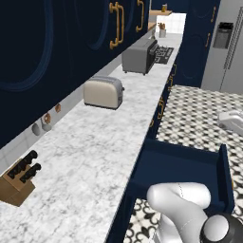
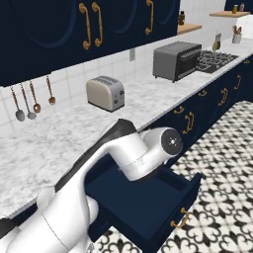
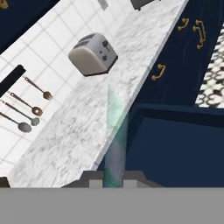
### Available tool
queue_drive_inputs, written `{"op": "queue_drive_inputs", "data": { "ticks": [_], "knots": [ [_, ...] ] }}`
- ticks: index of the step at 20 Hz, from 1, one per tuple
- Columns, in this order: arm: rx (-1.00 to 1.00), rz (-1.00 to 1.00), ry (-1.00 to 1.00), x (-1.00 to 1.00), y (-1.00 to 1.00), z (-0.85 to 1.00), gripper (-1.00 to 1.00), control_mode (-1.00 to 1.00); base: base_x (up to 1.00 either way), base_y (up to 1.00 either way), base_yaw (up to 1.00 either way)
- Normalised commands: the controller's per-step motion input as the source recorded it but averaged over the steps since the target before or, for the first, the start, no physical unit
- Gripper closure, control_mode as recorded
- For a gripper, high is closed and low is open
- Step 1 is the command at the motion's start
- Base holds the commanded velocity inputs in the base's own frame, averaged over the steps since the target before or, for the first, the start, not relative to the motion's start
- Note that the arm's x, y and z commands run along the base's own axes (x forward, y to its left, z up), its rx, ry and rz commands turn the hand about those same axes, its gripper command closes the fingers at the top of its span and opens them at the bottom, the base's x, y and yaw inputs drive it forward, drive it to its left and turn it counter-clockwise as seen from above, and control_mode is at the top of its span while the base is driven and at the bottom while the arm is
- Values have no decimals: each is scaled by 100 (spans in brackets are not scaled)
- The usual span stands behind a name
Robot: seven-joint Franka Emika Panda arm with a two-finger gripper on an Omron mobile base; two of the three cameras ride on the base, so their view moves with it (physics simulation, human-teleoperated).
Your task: Take a straw from the drawer in front and place it inside the glass cup on the dining counter.
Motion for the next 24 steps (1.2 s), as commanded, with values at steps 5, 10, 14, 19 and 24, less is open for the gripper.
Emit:
{"op": "queue_drive_inputs", "data": {
  "ticks": [5,10,14,19,24],
  "knots": [
    [-5,15,-5,6,22,-4,100,-100,0,0,0],
    [-1,1,-1,0,0,0,100,-100,0,0,0],
    [-5,0,-6,-3,3,0,100,100,-22,1,0],
    [0,0,0,0,0,0,100,100,-88,1,-2],
    [0,0,0,0,0,0,100,100,-84,-13,-13]
  ]
}}
